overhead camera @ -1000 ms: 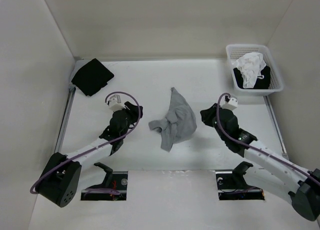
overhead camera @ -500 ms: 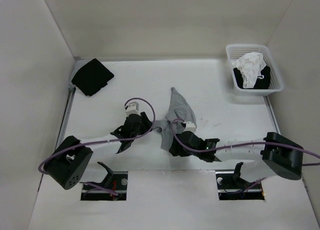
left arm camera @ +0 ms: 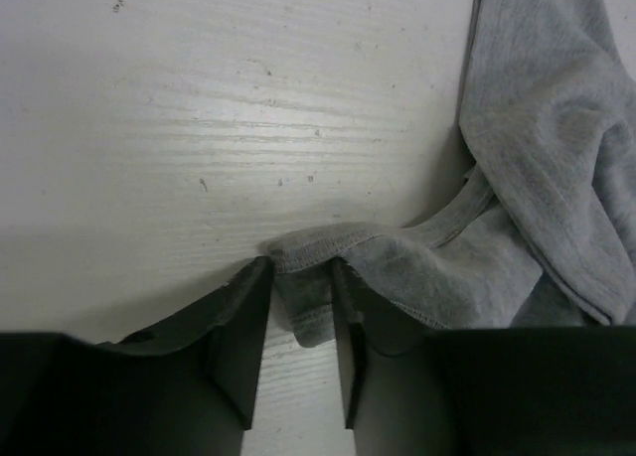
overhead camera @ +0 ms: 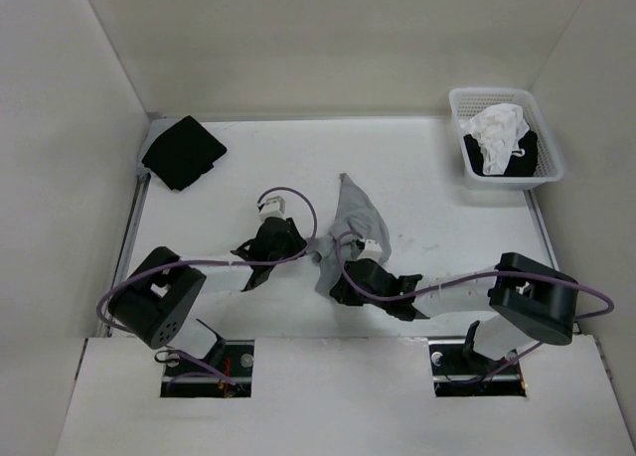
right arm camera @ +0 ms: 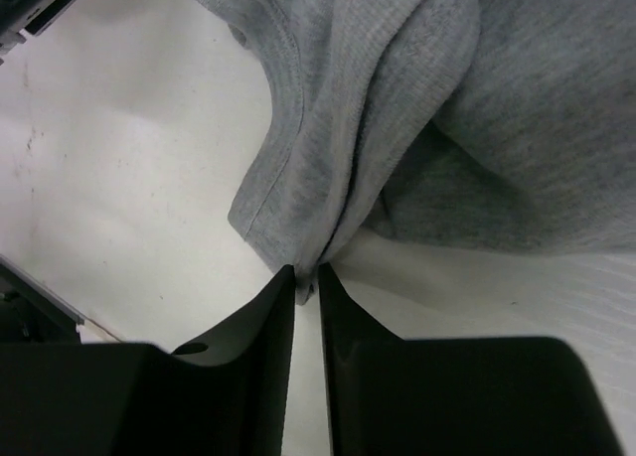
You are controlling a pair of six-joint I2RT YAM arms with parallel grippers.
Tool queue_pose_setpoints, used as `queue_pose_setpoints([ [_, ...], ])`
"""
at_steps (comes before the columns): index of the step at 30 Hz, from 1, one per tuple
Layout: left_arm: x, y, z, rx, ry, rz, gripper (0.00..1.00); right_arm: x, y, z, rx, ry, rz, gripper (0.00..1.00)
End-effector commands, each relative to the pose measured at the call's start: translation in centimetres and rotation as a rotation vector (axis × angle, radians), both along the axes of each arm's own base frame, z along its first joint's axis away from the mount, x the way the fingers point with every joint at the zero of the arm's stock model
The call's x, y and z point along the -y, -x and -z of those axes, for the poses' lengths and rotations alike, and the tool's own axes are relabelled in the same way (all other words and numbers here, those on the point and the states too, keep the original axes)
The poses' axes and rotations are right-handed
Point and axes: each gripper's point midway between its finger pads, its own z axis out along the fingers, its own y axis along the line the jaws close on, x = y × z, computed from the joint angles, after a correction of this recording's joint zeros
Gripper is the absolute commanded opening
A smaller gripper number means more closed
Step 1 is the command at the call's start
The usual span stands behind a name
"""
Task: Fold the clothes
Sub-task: Flatten the tank top out
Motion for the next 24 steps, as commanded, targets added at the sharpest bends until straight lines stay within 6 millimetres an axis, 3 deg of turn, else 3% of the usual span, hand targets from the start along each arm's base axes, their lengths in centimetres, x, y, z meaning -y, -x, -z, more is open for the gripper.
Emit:
queue_pose_setpoints([
  [1,0.5,0.7,1.6,-0.068,-0.019,0.042,0.19,-0.6,-1.3,-1.4,0.039,-0.067,0.042,0.15],
  [4,0.3,0.7,1.6,-0.074,-0.015,0.036,0.09,-0.5,-1.7,-1.8,0.057,-0.068,0.052,0.09],
  [8,-0.4,0.1,-2.2,0.013,0.045,-0.003,0.03,-0.7,-2.4,-4.5,0.117,-0.108,0.064,0.03],
  [10,-0.5,-0.3,-5.9,0.091,0.09,-0.022,0.02,-0.6,-2.7,-6.9,0.159,-0.136,0.065,0.01],
  [12,-0.7,-0.6,-12.0,0.211,0.147,-0.041,0.01,-0.1,-2.9,-10.7,0.223,-0.166,0.071,0.01],
  [13,-1.1,-0.6,-14.9,0.267,0.173,-0.057,0.01,0.3,-2.7,-12.8,0.259,-0.176,0.071,0.01],
  [14,-1.2,-0.5,-15.9,0.287,0.183,-0.061,0.01,0.6,-2.5,-15.1,0.297,-0.194,0.071,0.01],
  [17,-3.9,0.9,-28.7,0.536,0.294,-0.137,0.01,3.8,-2.1,-25.3,0.497,-0.232,0.09,0.01],
  [18,-4.8,1.6,-32.3,0.604,0.324,-0.161,0.0,5.5,-1.9,-29.9,0.585,-0.25,0.105,0.01],
  [19,-5.5,2.3,-34.7,0.652,0.343,-0.176,0.0,6.1,-1.9,-31.4,0.614,-0.258,0.114,0.01],
  [21,-7.5,4.1,-41.1,0.779,0.387,-0.221,0.0,9.3,-1.4,-39.8,0.762,-0.311,0.145,0.0],
  [22,-8.1,4.8,-43.3,0.818,0.404,-0.23,0.0,10.2,-0.9,-42.5,0.805,-0.333,0.15,0.0],
  [23,-8.6,5.5,-45.3,0.854,0.418,-0.236,0.0,10.7,-0.7,-44.0,0.827,-0.346,0.152,0.0],
  [24,-9.2,6.4,-47.6,0.897,0.436,-0.24,0.0,11.9,0.1,-47.6,0.881,-0.379,0.153,0.0],
])
